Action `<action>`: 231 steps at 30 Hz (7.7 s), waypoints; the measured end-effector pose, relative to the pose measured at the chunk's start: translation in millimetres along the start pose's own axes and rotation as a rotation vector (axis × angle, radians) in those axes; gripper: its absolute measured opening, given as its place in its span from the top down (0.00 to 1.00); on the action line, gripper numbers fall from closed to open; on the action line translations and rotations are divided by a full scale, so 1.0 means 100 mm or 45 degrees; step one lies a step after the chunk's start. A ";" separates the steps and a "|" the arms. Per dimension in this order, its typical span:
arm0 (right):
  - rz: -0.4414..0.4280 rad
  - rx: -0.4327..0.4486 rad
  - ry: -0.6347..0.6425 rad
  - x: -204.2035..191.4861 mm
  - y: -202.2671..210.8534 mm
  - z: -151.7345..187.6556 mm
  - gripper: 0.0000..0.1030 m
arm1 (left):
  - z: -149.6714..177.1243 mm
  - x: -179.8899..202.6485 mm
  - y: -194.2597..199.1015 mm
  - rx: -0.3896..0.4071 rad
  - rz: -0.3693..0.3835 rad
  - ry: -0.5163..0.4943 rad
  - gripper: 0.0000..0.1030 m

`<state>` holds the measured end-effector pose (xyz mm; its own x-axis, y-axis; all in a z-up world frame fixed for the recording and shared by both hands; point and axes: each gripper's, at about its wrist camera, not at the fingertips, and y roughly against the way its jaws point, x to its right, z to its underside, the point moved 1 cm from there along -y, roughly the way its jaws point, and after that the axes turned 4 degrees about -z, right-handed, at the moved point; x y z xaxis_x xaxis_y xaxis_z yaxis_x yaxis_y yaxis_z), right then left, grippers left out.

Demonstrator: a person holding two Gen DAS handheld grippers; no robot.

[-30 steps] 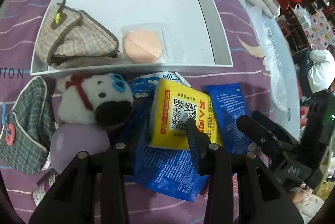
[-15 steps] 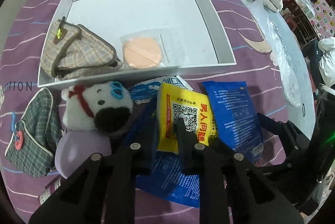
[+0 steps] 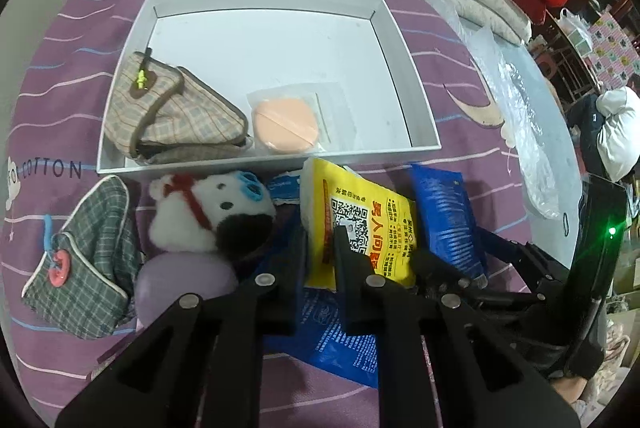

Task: Organize soft objects
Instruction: 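Grasp the yellow packet with the left gripper while the right grasps the blue packet, then place the yellow and blue packets upright in the white tray and release, then move both grippers to the green plaid pouch beside the tray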

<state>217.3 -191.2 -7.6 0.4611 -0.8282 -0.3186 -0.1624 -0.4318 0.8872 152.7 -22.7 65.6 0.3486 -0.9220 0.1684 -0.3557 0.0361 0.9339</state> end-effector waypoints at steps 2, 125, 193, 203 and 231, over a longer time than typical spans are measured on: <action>-0.007 0.012 -0.034 0.06 0.05 -0.01 0.19 | -0.01 -0.03 0.02 0.006 0.010 0.014 0.86; -0.050 0.211 -0.132 -0.42 -0.40 -1.01 0.74 | -0.38 -0.45 -0.35 0.274 0.145 0.218 0.98; -0.151 0.208 0.011 -1.02 0.08 -0.86 0.37 | -0.21 -0.89 0.12 0.127 0.009 0.230 0.70; -0.292 0.115 0.138 -1.51 -0.05 -0.75 0.37 | -0.07 -1.49 0.35 0.139 0.050 0.437 0.70; -0.283 -0.267 0.534 -2.39 -0.61 -0.19 0.33 | 0.11 -2.09 0.35 0.112 0.011 0.616 0.70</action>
<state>133.8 39.9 20.8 0.7814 -0.4917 -0.3842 0.1377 -0.4647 0.8747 58.4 167.4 59.3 0.7005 -0.6365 0.3227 -0.4252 -0.0091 0.9051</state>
